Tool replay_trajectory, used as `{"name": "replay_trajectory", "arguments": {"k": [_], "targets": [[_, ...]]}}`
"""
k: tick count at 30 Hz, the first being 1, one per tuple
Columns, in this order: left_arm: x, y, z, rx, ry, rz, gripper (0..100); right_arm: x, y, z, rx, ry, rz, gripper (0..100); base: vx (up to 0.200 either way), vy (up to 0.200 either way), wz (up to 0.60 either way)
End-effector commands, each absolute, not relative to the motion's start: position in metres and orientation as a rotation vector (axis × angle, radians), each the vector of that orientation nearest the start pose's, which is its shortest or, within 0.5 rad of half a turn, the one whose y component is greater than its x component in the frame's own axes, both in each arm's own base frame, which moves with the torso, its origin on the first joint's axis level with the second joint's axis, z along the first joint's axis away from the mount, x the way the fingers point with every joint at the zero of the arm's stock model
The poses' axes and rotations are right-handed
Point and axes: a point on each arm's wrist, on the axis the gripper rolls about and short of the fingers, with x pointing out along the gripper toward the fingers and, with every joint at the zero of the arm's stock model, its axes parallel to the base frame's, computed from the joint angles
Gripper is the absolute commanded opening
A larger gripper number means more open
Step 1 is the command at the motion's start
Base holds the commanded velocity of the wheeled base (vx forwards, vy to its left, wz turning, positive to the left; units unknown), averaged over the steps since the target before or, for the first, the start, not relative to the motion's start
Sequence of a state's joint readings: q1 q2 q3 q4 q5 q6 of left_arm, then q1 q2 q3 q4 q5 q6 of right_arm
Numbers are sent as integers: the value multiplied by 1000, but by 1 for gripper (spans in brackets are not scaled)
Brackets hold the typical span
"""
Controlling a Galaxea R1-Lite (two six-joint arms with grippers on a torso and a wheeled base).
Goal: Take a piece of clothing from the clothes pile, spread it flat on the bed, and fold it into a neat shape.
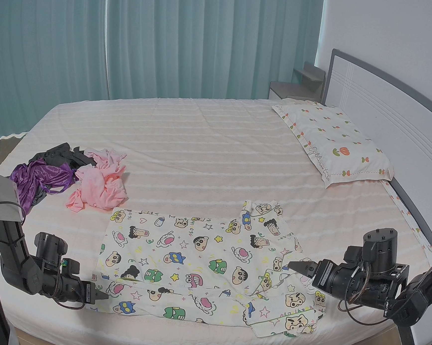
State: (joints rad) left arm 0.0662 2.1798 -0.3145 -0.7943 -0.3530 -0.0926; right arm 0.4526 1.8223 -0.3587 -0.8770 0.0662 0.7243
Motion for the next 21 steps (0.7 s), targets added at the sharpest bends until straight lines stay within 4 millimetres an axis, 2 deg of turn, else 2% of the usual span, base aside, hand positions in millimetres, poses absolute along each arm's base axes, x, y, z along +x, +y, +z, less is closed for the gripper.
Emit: {"name": "replay_trajectory", "arguments": {"k": [1,4,5,6,8,9,12,16,21], "targets": [[241,15,-33,-344,1061,-205,100,228,89,57,491,768,262,100,0,0,0],[242,24,-30,-405,1037,-221,100,228,67,47,473,825,333,100,0,0,0],[242,25,-30,-410,1035,-220,100,229,65,47,473,825,337,100,0,0,0],[245,29,-27,-464,1018,-213,100,233,52,41,466,841,372,100,0,0,0],[252,31,-22,-523,982,-190,100,238,40,31,444,861,388,100,0,0,0],[254,31,-21,-536,974,-185,100,239,38,28,436,867,393,100,0,0,0],[264,32,-19,-593,919,-165,100,246,31,3,366,923,453,100,0,0,0],[269,32,-27,-583,894,-172,100,254,27,-16,344,957,505,100,0,0,0],[269,32,-29,-575,893,-180,100,265,30,-28,342,964,558,100,0,0,0]]}}
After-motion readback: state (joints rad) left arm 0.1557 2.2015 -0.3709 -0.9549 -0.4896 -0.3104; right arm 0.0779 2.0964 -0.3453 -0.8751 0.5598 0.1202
